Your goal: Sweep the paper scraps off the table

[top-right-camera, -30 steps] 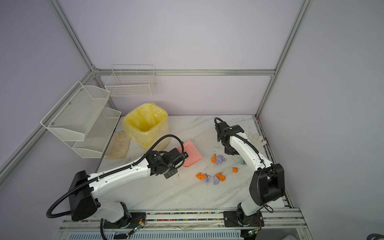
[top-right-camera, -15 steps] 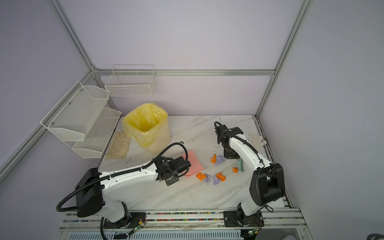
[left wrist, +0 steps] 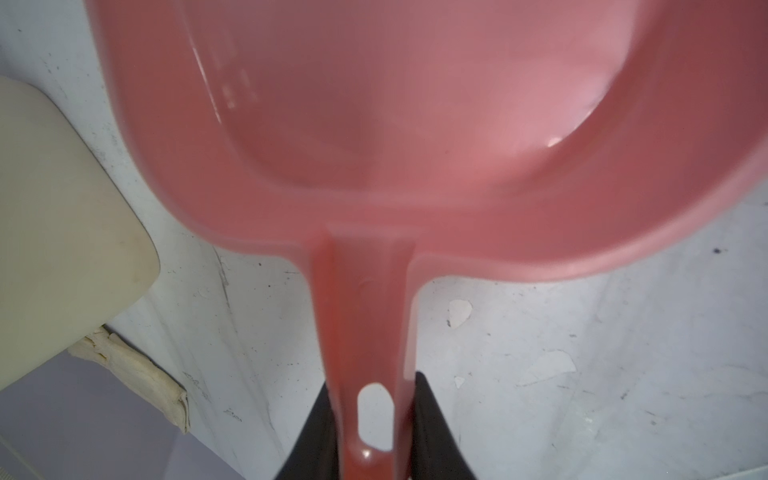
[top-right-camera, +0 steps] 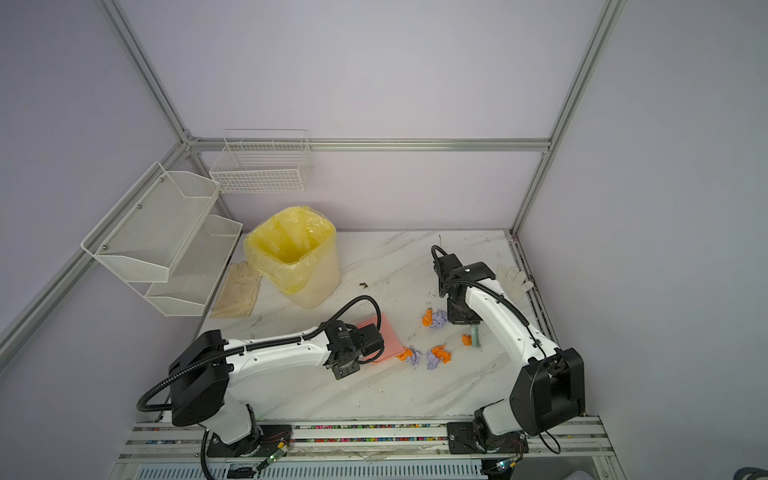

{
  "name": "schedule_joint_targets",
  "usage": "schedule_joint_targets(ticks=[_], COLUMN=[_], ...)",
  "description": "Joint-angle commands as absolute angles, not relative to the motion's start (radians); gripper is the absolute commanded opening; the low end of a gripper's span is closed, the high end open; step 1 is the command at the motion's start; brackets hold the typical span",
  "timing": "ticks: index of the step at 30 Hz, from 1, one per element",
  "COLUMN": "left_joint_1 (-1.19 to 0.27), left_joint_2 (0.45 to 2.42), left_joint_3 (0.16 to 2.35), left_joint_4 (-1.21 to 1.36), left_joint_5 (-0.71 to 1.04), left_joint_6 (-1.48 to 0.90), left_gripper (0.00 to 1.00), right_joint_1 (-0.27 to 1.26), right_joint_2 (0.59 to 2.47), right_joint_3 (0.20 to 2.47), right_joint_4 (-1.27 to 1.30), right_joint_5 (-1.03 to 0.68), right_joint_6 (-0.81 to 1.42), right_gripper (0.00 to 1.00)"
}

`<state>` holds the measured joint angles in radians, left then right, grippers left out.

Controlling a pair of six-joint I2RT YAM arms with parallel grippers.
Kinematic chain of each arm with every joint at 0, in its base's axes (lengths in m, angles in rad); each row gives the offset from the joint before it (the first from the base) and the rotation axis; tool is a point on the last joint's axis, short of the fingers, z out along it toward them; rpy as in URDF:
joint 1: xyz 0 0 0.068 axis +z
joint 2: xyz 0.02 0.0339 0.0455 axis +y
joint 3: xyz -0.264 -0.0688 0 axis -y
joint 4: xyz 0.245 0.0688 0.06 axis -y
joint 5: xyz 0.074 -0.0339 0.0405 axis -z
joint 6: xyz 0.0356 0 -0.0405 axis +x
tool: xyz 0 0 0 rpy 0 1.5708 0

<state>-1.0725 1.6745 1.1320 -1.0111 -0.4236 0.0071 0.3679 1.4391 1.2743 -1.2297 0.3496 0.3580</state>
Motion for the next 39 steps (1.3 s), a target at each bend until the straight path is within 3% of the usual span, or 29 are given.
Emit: schedule_joint_targets(ticks=[1,14,20,32,39], left_joint_1=[-1.093,-1.094,-1.094,-1.097,-1.138], left_joint_2=[1.716,1.665,1.626,1.509,1.623], left_joint_3=[1.12,1.224,1.295,1.174,1.172], left_joint_4=[-1.039,-1.086,-1.118,-1.139,-1.142], left_joint_5=[-0.448,-0.53,-0.51,-0.399,-0.417], left_joint_6=[-0.04,-0.064,-0.048,-0.031,-0.024], left_gripper=[0.0,0.0,0.0,0.0,0.0], right_joint_1=[0.398,0.569,0.572,0.572,0.572], right_joint_2=[1.434,1.528,1.49,1.472,1.461], right_joint_3=[1.306,1.308,1.301,1.296,1.302], right_joint_4=[-1.261,-1.233,-1.19,-1.189,-1.188], right_joint_5=[0.363,0.271,0.238,0.219,0.208], right_joint_6=[0.37,0.427,0.442,0.425,0.423], right_gripper=[0.0,0.0,0.0,0.0,0.0])
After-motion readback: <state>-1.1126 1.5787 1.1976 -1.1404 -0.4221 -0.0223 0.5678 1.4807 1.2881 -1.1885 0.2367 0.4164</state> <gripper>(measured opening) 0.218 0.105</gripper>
